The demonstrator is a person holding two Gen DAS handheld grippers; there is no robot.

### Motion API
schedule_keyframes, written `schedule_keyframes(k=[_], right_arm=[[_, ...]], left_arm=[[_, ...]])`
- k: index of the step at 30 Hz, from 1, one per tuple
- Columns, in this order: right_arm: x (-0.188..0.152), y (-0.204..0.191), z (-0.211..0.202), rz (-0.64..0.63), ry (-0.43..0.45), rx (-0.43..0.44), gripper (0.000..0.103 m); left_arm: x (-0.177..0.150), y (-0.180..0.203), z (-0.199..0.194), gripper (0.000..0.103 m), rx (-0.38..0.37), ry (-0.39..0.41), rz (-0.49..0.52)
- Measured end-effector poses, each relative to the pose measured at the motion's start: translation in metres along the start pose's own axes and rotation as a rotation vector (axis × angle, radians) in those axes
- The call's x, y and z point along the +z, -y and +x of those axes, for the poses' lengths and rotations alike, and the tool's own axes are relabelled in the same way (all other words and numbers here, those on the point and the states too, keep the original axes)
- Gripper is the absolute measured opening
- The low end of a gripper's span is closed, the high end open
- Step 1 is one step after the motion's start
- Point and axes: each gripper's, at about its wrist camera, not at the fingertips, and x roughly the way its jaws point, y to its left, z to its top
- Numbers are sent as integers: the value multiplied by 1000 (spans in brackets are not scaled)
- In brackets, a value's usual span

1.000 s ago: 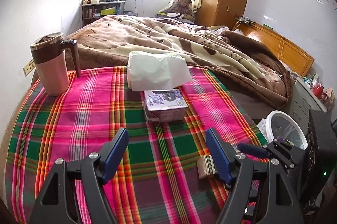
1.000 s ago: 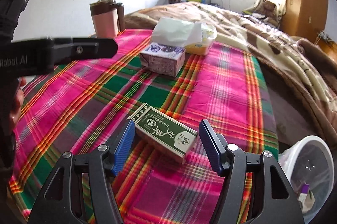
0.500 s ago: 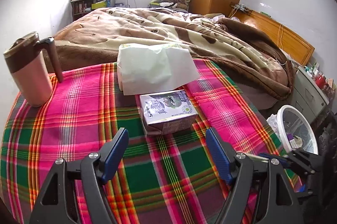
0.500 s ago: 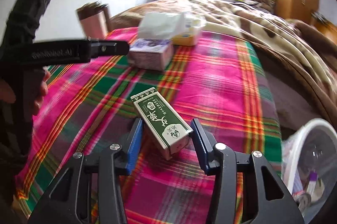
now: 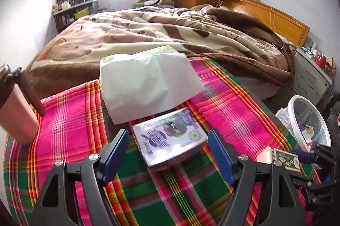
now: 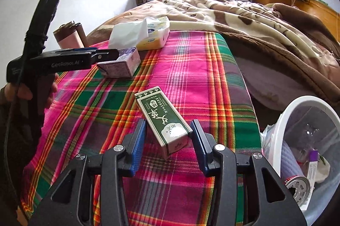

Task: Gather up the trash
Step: 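Grasp the green-white small box with the right tool while the left tool grasps the purple grape carton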

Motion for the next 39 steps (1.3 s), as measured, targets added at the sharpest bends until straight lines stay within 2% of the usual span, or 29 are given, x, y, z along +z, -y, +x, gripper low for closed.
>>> schedule_keyframes(k=[3,10,15,17,26,30,35,39], right_arm=[[0,2,0,5,0,3,44],[-1,5,3,20,-12,11,44],[-2,6,2,28,-9,8,44],[-3,8,-1,34,-3,9,44],[-8,19,-8,75,3,-40,44],[-12,22,-10,86,3,-48,44],[-13,25,-13,96,7,-54,44],[-13,23,-12,83,7,-76,44]], left_arm=[[6,-6,8,78,-5,-3,-10],[5,-13,26,80,-123,-48,-47],[0,-13,21,80,-160,-64,-71],[-4,-10,17,80,-186,-71,-64],[-24,22,-6,80,-201,-99,-21],[-31,35,-16,80,-231,-98,-9],[-35,50,-24,80,-221,-88,27],[-31,54,-20,81,-133,-65,63]])
